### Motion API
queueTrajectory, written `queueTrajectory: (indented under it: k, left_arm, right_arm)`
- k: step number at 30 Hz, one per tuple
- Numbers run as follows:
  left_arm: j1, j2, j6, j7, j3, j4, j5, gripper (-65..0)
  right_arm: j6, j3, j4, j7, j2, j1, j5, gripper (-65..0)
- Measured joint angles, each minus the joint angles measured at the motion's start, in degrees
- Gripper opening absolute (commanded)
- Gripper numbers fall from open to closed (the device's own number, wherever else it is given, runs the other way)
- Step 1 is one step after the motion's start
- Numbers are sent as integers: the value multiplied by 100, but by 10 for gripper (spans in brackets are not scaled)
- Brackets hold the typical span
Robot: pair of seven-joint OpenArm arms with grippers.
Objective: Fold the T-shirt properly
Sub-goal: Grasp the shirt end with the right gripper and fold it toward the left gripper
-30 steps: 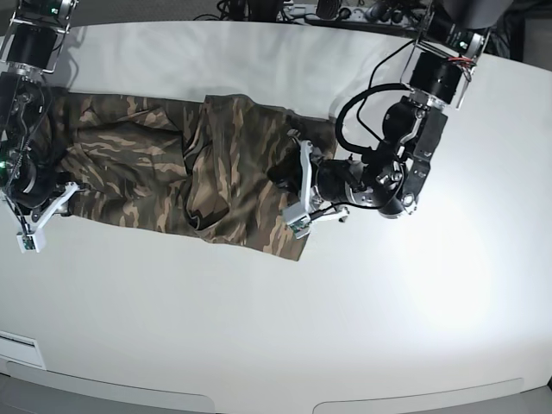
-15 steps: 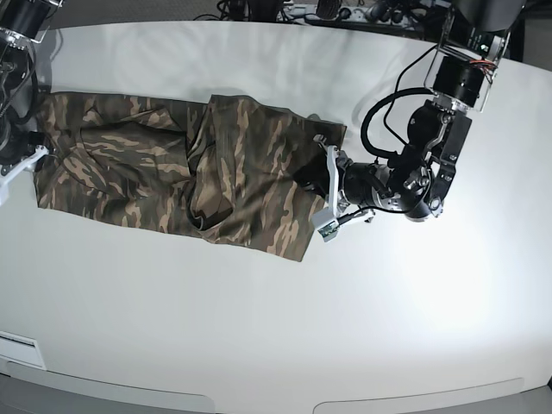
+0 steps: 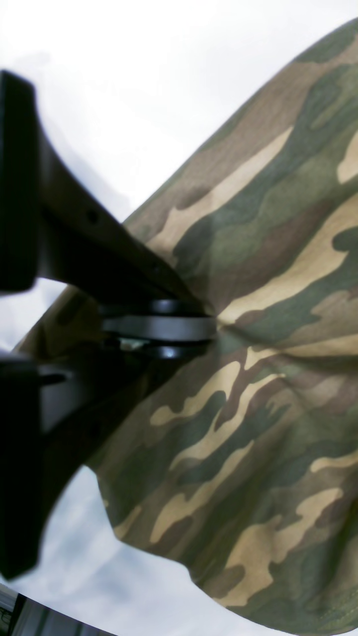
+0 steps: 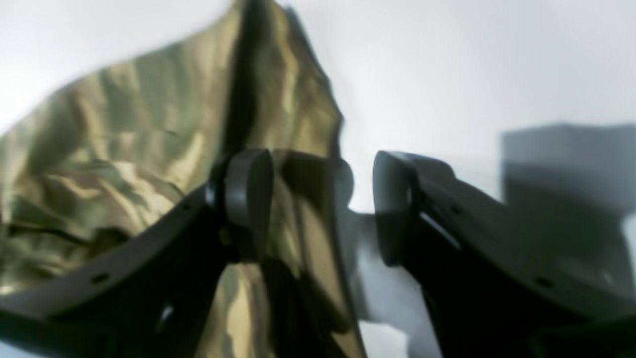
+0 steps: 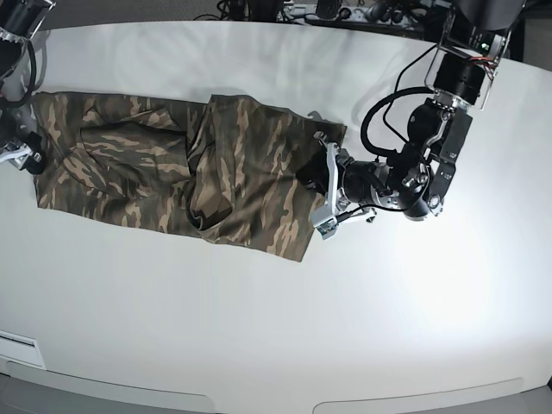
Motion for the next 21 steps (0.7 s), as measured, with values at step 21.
queueTrajectory:
  k: [21]
  left_arm:
    - [0,-22,116,105,0,0,-219,-650]
  right_arm:
    - [1556,4,-516,-1928,-323,-20,2835,-307]
